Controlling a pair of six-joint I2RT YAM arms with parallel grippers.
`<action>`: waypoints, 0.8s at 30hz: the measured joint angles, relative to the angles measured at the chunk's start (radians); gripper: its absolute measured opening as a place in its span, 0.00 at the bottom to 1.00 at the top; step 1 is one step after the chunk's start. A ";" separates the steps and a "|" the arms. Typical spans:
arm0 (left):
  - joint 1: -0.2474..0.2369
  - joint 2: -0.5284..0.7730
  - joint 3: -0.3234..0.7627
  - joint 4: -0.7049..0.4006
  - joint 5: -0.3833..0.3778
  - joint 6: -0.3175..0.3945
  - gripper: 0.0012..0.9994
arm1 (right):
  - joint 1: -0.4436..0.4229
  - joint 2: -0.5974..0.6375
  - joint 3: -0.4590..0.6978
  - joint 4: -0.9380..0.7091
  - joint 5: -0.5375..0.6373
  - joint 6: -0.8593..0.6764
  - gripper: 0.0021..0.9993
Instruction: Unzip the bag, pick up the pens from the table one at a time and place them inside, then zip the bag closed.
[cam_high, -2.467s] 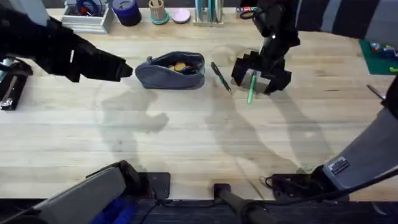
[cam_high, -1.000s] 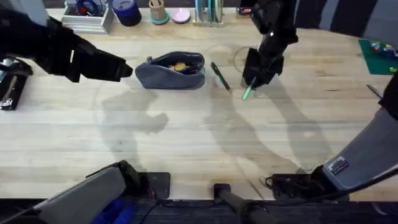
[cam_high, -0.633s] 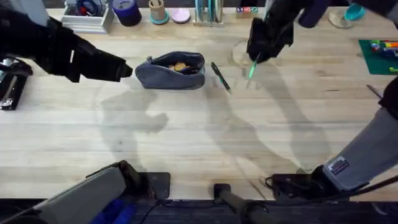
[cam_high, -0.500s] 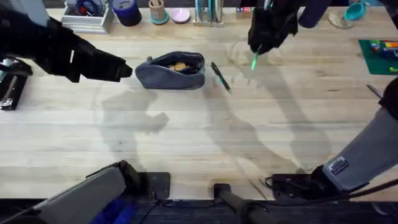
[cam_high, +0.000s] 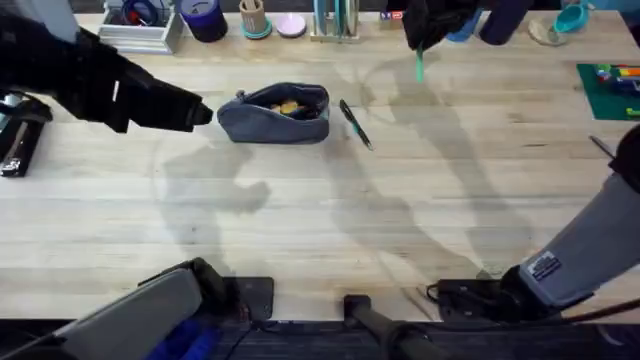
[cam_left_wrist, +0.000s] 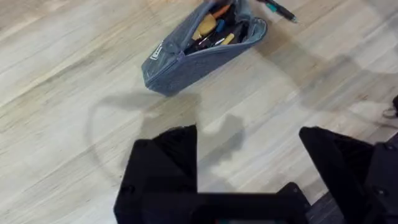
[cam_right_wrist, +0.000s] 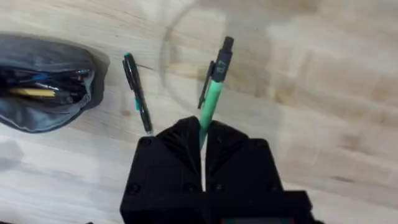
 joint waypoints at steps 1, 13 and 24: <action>0.000 0.000 0.000 0.000 0.000 0.000 1.00 | 0.000 0.000 0.007 0.000 0.000 -0.025 0.03; 0.000 0.000 0.000 0.001 0.000 0.000 1.00 | 0.000 0.000 0.079 0.051 -0.136 -0.338 0.03; 0.000 0.000 0.000 0.001 0.000 0.000 1.00 | 0.022 0.000 0.080 0.083 -0.375 -0.674 0.03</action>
